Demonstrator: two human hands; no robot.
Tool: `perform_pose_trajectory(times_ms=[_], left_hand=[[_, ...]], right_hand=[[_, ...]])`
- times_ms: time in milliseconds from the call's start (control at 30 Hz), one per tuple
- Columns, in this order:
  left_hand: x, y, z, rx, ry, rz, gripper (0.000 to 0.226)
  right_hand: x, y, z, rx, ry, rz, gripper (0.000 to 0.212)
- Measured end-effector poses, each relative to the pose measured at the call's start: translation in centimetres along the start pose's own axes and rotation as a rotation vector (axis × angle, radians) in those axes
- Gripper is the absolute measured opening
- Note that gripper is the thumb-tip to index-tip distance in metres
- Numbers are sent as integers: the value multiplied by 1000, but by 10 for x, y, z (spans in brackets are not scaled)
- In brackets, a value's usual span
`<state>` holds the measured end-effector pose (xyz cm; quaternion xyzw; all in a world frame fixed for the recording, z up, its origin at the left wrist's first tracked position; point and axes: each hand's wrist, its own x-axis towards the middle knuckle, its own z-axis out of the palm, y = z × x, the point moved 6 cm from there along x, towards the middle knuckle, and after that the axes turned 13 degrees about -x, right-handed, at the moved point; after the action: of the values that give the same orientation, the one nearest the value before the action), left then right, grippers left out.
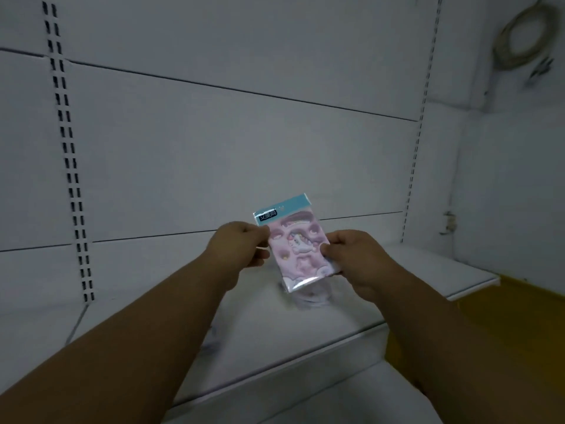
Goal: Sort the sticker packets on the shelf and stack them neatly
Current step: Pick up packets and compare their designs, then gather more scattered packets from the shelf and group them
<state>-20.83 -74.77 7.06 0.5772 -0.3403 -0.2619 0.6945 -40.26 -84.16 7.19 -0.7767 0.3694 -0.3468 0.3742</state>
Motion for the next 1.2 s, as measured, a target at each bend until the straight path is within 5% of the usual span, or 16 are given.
perform_pose_trajectory(times_ms=[200,367,600,700,767,867,1000,1200], left_hand=[[61,-31,113,-27,27,-97,14],[103,-69,195,118,56,-183,21],[128,-116,245,324,12,-305,18],[132,-123,247,486,8,-299,22],[131,-115,243,709,22,-185,27],[118,-95,229,1056,29,66,31],[76,-62,169,1141,82,183,25],[-41,-7,14,1237,282,232,29]], right_hand=[[70,54,-88,-503,81,-9,13],[131,110,-127,-913,-41,34,17],[165,181,-136,-880,-203,90,24],[161,189,-128,-1022,-151,-8,32],[158,178,-123,-1030,-85,-102,18],[151,129,-109,-928,21,-285,36],[122,35,-70,-836,141,-554,46],[35,-82,42,-766,-2,-820,49]])
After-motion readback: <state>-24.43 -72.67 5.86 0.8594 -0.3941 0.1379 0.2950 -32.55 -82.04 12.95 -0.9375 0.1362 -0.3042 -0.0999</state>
